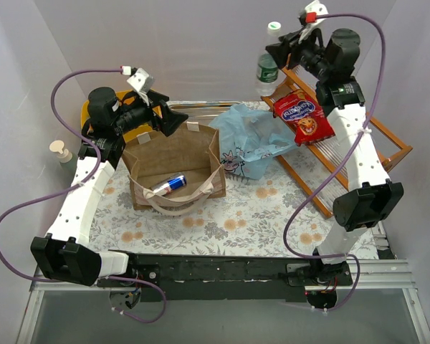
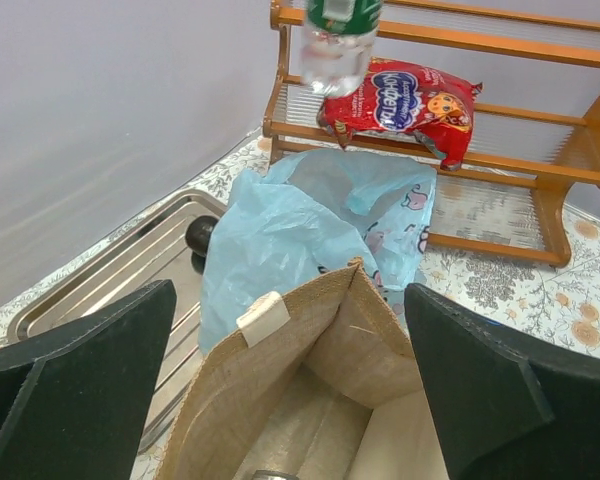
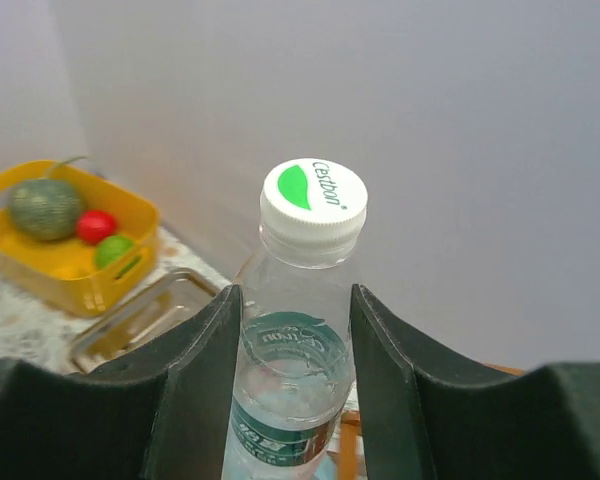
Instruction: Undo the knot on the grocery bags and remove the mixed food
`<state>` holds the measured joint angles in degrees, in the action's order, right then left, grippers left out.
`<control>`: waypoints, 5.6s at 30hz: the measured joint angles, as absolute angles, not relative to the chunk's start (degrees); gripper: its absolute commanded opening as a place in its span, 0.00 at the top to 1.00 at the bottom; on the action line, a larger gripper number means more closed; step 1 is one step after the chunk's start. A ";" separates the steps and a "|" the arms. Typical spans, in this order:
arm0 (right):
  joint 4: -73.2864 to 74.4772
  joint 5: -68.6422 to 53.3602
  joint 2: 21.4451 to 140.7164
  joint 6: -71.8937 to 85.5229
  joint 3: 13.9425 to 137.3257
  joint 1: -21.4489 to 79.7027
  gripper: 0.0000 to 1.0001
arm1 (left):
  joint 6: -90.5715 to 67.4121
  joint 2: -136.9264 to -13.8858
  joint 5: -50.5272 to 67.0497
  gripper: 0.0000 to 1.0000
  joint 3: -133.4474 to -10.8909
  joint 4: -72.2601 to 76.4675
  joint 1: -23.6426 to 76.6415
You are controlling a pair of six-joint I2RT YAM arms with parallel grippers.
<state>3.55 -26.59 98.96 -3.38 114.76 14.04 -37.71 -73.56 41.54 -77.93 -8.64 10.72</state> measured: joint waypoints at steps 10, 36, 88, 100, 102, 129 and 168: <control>1.87 -19.25 99.98 -5.30 119.57 4.60 0.99 | -39.51 -73.63 42.24 0.02 -77.67 -8.84 9.47; -7.29 -14.44 112.84 -4.49 126.78 0.82 0.99 | -39.33 -73.65 41.95 0.02 -77.28 -13.80 9.43; 0.93 -19.22 124.16 -6.68 128.27 1.65 0.09 | -38.06 -73.67 41.71 0.02 -77.28 -16.38 9.43; 1.41 -21.98 123.68 -10.98 127.02 1.63 0.76 | -40.34 -75.48 41.36 0.02 -78.63 -15.88 9.43; 1.32 -22.92 121.95 -11.92 124.64 1.63 0.82 | -42.57 -77.21 41.36 0.02 -80.34 -14.81 9.43; -12.93 -24.84 81.08 -11.55 81.89 29.06 0.89 | -75.33 -93.34 46.41 0.02 -95.24 9.13 19.20; -2.13 -29.93 87.29 -6.20 95.48 34.15 0.22 | -25.58 -91.50 53.43 1.00 -89.95 -17.80 25.56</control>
<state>-2.13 -29.93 87.29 -6.20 95.48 34.15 -25.58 -91.50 53.43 -89.95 -17.80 25.56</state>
